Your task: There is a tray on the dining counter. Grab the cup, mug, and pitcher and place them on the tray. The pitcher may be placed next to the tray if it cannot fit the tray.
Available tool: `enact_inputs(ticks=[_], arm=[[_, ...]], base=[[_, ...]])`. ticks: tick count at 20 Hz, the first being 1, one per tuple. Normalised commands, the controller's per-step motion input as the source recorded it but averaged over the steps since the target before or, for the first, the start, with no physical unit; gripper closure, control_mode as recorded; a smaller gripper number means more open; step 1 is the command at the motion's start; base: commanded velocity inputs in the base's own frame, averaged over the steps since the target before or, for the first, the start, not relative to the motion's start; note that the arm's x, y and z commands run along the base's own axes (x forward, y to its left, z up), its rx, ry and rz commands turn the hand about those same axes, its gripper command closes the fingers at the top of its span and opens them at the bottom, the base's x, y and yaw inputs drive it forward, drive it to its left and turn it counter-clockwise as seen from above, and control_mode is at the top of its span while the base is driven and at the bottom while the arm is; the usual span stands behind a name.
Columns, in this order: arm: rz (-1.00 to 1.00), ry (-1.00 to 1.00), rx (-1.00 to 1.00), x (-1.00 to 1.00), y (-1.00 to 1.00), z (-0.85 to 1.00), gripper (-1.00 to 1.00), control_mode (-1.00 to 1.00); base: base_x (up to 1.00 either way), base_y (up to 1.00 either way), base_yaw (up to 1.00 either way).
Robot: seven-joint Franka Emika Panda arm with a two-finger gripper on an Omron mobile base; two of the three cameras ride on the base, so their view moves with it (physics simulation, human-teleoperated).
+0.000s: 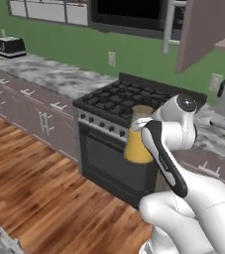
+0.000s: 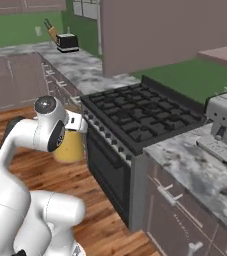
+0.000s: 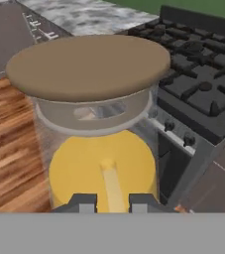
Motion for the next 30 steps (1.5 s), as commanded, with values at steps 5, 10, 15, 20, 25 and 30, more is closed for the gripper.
enact_inputs(ticks=[5,10,15,20,25,30], arm=[[0.00,0.00,0.00,0.00,0.00,0.00,1.00,1.00],[0.00,0.00,0.00,0.00,0.00,0.00,1.00,1.00],[0.00,0.00,0.00,0.00,0.00,0.00,1.00,1.00],[0.00,0.00,0.00,0.00,0.00,0.00,1.00,1.00],[0.00,0.00,0.00,0.00,0.00,0.00,1.00,1.00],[0.00,0.00,0.00,0.00,0.00,0.00,1.00,1.00]], base=[[-0.12,0.01,0.74],[0.09,-0.03,0.57],[0.47,-0.27,0.08],[0.74,-0.41,0.00],[0.70,-0.09,0.06],[0.82,0.17,0.29]])
